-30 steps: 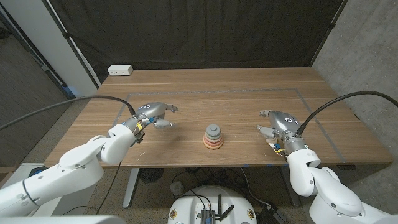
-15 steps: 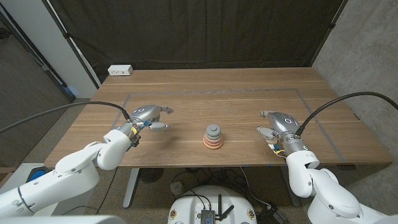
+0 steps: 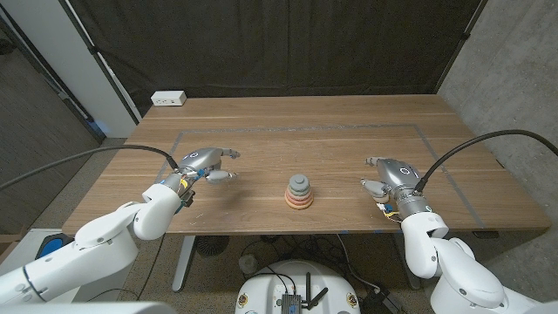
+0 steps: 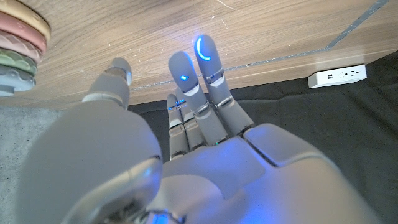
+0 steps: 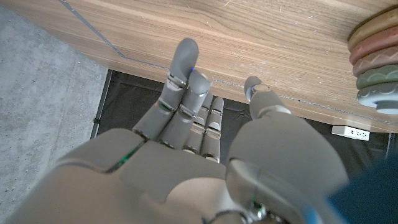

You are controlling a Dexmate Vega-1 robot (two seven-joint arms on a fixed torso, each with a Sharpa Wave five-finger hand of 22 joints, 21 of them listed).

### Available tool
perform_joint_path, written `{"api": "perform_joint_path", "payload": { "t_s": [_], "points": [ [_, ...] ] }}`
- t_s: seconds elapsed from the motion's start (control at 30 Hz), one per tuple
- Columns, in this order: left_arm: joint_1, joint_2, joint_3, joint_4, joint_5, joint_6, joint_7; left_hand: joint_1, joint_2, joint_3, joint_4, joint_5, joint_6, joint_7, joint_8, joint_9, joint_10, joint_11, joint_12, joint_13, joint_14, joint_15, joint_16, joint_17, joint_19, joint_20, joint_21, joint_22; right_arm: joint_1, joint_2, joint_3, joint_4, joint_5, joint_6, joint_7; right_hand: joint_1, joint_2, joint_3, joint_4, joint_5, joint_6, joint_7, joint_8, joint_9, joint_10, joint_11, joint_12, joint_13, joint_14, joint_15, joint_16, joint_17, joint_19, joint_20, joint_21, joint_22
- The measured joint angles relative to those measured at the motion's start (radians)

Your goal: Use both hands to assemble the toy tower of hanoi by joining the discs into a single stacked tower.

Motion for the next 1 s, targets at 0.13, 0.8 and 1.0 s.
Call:
{"api": "perform_joint_path", "payload": {
  "t_s": [0.13, 0.8, 1.0],
  "points": [
    [0.002, -0.008, -0.003, 0.002, -0.005, 0.0, 0.002, -0.005, 0.005, 0.0, 0.0, 0.0, 0.0, 0.0, 0.0, 0.0, 0.0, 0.0, 0.0, 0.0, 0.0, 0.0, 0.0, 0.003, 0.0, 0.0, -0.003, 0.0, 0.0, -0.007, 0.005, 0.0, 0.014, -0.008, 0.004, 0.0, 0.0, -0.004, -0.004, -0.005, 0.0, 0.0, 0.0, 0.0, 0.0, 0.0, 0.0, -0.001, -0.009, 0.002, -0.004, -0.009, -0.004, 0.004, 0.0, 0.0],
    [-0.015, -0.035, 0.005, 0.017, -0.059, -0.029, -0.002, -0.024, 0.013, 0.004, 0.004, 0.0, 0.023, 0.002, 0.0, 0.0, 0.013, 0.005, 0.003, -0.005, 0.0, 0.0, 0.0, 0.007, 0.0, 0.0, -0.011, 0.0, 0.056, -0.071, -0.025, -0.015, 0.076, -0.105, 0.074, 0.027, -0.027, -0.024, -0.007, -0.016, -0.07, 0.002, -0.022, -0.005, -0.072, 0.011, -0.008, -0.015, -0.041, 0.019, -0.038, -0.049, -0.04, 0.011, 0.0, 0.0],
    [-0.023, -0.036, 0.009, 0.017, -0.073, -0.037, -0.008, -0.028, 0.017, 0.009, 0.009, 0.0, 0.023, 0.002, 0.0, 0.0, 0.022, 0.007, 0.006, -0.003, 0.0, 0.0, 0.0, 0.007, 0.0, 0.0, -0.011, 0.0, 0.104, -0.094, -0.069, -0.023, 0.087, -0.15, 0.107, 0.026, -0.048, -0.035, -0.004, -0.02, -0.088, 0.009, -0.022, -0.005, -0.08, 0.012, -0.008, -0.019, -0.046, 0.017, -0.046, -0.062, -0.041, 0.013, 0.0, 0.0]
  ]
}}
